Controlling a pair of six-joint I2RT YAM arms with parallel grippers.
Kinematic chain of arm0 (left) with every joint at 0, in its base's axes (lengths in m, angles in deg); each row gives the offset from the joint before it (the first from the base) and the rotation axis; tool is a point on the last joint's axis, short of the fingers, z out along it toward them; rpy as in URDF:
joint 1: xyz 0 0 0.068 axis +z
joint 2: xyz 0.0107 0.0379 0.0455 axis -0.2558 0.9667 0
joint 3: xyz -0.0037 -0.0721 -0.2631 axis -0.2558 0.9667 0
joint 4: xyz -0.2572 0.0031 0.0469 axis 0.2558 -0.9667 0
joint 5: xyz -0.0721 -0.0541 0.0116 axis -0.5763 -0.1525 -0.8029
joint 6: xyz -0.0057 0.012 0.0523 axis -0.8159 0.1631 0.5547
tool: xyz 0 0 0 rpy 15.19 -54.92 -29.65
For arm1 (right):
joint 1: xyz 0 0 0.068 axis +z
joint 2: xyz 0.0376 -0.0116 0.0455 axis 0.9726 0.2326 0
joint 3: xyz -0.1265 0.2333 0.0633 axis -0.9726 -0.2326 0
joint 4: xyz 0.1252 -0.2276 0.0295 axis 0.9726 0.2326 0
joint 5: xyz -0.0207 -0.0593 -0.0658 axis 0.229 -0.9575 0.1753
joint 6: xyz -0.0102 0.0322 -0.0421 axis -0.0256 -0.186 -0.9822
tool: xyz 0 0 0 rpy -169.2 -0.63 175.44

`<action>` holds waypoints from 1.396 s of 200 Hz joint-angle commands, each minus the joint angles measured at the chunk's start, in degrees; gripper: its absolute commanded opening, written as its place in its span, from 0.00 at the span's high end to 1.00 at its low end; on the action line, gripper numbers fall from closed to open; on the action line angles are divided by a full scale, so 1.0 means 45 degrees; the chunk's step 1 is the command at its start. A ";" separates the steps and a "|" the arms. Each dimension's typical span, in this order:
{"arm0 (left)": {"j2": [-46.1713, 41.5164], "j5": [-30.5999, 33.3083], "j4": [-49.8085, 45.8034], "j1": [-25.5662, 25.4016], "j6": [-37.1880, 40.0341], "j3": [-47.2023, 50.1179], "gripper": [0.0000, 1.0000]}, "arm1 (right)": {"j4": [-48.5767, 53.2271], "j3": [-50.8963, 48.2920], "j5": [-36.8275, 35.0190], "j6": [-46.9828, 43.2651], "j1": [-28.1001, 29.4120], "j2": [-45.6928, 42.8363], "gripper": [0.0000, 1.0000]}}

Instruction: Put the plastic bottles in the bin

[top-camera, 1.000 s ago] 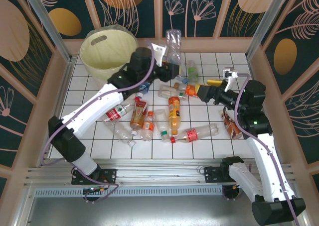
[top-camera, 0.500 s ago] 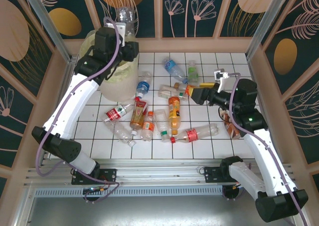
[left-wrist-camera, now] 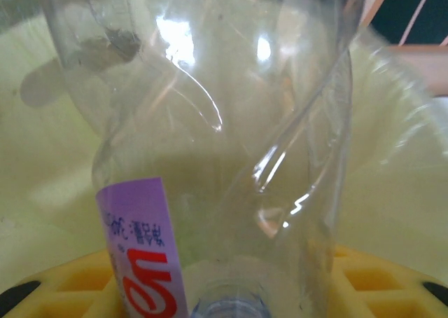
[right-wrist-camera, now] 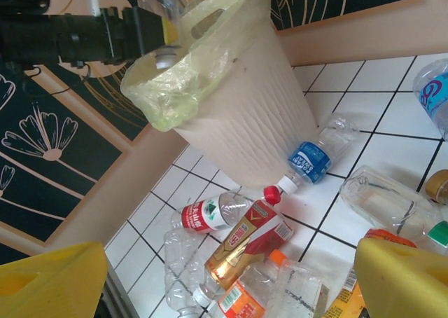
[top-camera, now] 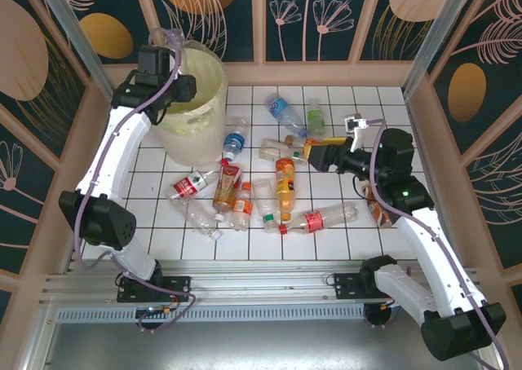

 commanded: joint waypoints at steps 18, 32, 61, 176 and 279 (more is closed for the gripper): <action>0.1187 -0.0429 -0.1017 0.0360 0.0634 -0.0355 0.53 | -0.0273 -0.0295 -0.0129 -0.0054 0.0167 0.0190 0.08; 0.1525 -0.0437 -0.1227 0.0460 0.0660 -0.0533 0.52 | -0.0194 -0.0294 -0.0173 -0.0088 0.0183 0.0236 0.08; 0.2386 -0.0628 -0.1773 0.0603 0.0753 -0.1097 0.52 | -0.0122 -0.0333 -0.0251 -0.0074 0.0241 0.0278 0.08; 0.3961 -0.1096 -0.2805 0.0740 0.0834 -0.2382 0.40 | 0.0186 -0.0411 -0.0597 -0.0171 0.0351 0.0345 0.08; 0.3101 -0.1472 -0.3064 0.0740 0.0223 -0.3098 0.12 | 0.0122 -0.0567 -0.0792 -0.0147 0.0471 0.0490 0.08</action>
